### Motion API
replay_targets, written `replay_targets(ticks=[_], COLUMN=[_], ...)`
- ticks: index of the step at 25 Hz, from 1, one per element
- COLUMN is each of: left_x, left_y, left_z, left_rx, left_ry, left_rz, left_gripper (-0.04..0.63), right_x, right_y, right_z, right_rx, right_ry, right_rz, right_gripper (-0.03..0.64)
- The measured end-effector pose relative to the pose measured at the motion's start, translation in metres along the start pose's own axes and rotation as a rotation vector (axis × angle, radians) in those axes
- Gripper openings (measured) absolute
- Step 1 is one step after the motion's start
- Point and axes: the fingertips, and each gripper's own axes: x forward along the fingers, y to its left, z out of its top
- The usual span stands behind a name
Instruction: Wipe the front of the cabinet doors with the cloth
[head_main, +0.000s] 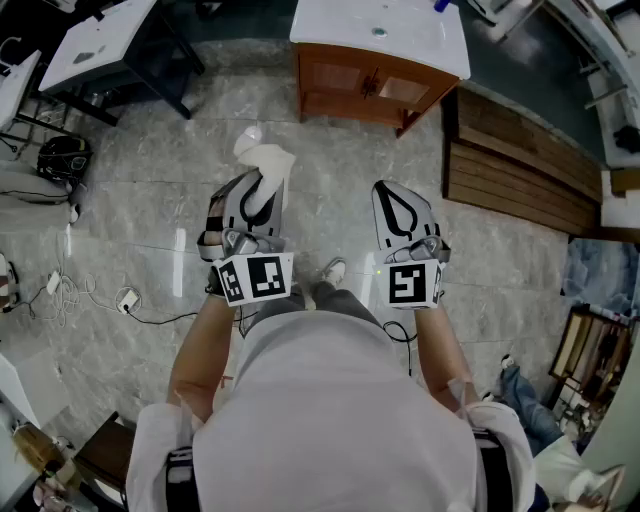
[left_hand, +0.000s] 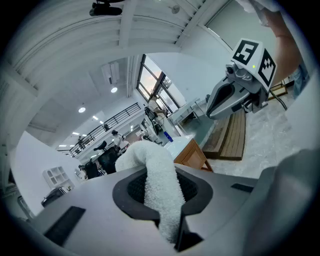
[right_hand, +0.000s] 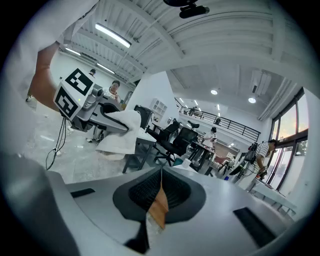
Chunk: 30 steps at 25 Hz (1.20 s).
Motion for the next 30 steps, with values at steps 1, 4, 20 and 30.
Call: replay_targets(ticks=[1, 4, 20, 30], left_x=[0.003, 0.014, 0.060, 0.170], left_y=[-0.002, -0.010, -0.024, 0.018], left_z=[0.002, 0.006, 0.023, 0.002], left_rx=[-0.001, -0.004, -0.009, -0.029], left_ry=[0.003, 0.018, 0.029, -0.016], left_rz=[0.001, 0.005, 0.052, -0.040], left_gripper=[0.075, 0.075, 0.075, 0.075], right_x=[0.000, 0.001, 0.013, 0.104], right_y=[-0.003, -0.013, -0.044, -0.096], right_z=[-0.003, -0.016, -0.055, -0.056], right_rx=[0.005, 0.038, 0.030, 0.052], right_ry=[0.000, -0.001, -0.020, 0.065], right_rz=[0.004, 0.025, 0.061, -0.003], right_gripper=[0.041, 0.043, 0.043, 0.043])
